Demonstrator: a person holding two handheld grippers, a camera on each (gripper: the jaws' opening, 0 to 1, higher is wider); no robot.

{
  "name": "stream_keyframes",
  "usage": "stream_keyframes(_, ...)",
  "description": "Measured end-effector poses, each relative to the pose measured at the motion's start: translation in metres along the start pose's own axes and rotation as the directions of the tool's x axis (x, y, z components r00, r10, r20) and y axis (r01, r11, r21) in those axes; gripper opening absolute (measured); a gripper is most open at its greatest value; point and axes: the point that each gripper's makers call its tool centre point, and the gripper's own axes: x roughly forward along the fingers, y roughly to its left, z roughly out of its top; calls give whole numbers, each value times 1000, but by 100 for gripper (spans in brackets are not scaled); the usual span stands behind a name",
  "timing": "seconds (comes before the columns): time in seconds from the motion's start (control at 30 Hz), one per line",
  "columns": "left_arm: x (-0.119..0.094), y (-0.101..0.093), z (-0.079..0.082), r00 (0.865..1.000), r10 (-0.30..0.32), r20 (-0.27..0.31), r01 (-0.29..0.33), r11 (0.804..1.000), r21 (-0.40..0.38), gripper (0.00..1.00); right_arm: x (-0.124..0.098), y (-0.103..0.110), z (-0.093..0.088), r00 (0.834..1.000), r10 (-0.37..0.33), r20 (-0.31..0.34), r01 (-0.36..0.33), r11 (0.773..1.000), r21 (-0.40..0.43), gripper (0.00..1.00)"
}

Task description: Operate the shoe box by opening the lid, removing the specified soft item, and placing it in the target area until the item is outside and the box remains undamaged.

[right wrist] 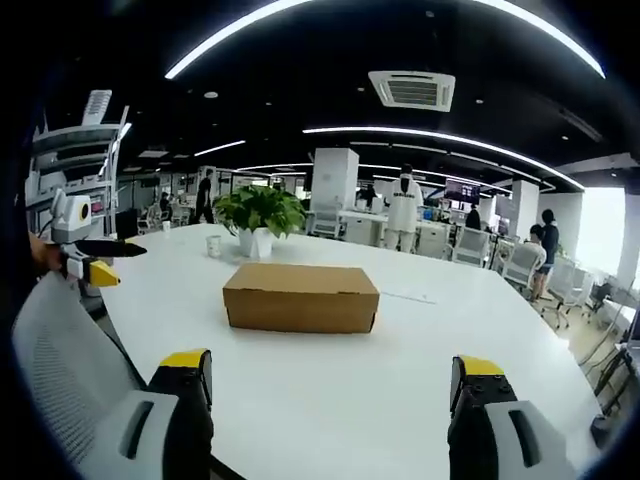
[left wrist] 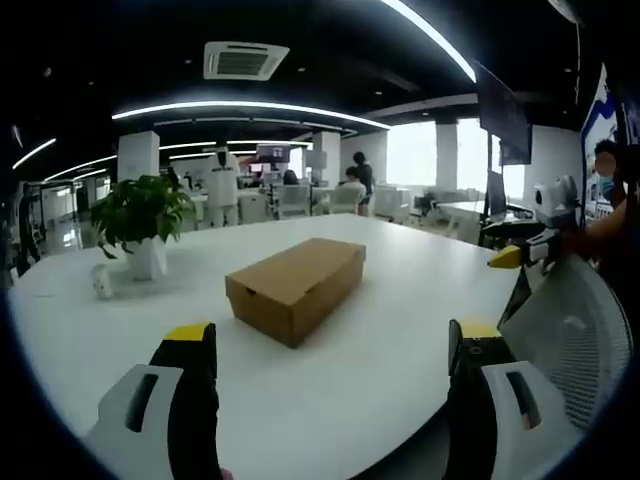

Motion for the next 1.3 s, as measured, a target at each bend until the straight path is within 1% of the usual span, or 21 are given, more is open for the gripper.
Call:
stream_keyframes(0.1, -1, 3, -2, 1000, 10, -8, -10, 1000, -6, 97, 0, 0, -1, 1000, 1, -9, -1, 1000, 8, 100)
stream_keyframes(0.23, -1, 3, -2, 1000, 10, -11, -10, 1000, -10, 98, 0, -2, -3, 1000, -2, -17, 2, 1000, 17, 100)
stream_keyframes(0.43, 0, 1, -2, 1000, 1, -17, -1, 1000, -12, 98, 0, 0, -5, 999, 11, -39, -10, 1000, 8, 100)
stream_keyframes(0.6, -1, 4, -4, 999, 11, -33, -12, 1000, -24, 97, 0, -1, -6, 999, 10, -43, -10, 1000, 11, 100)
stream_keyframes(0.67, -1, 4, -3, 1000, 14, -26, -15, 1000, -24, 97, 0, -1, -7, 999, 11, -45, -11, 1000, 13, 100)
stream_keyframes(0.77, -1, 3, -4, 999, 11, -32, -12, 1000, -19, 97, 0, -1, -7, 999, 13, -49, -13, 1000, 9, 100)
stream_keyframes(0.9, -1, 3, -4, 999, 12, -31, -13, 1000, -19, 97, 0, 1, -8, 998, 21, -54, -21, 1000, 1, 100)
stream_keyframes(0.97, -1, -3, 4, 999, 13, -34, -14, 1000, -16, 97, 1, 1, -9, 998, 22, -58, -22, 1000, -3, 100)
stream_keyframes(1.07, 0, -2, 4, 999, 15, -34, -16, 1000, -12, 97, 1, 0, -9, 998, 22, -59, -22, 1000, 1, 100)
stream_keyframes(1.3, 0, 0, 2, 999, 19, -39, -19, 1000, -12, 97, 2, 2, -10, 996, 43, -72, -45, 999, -25, 100)
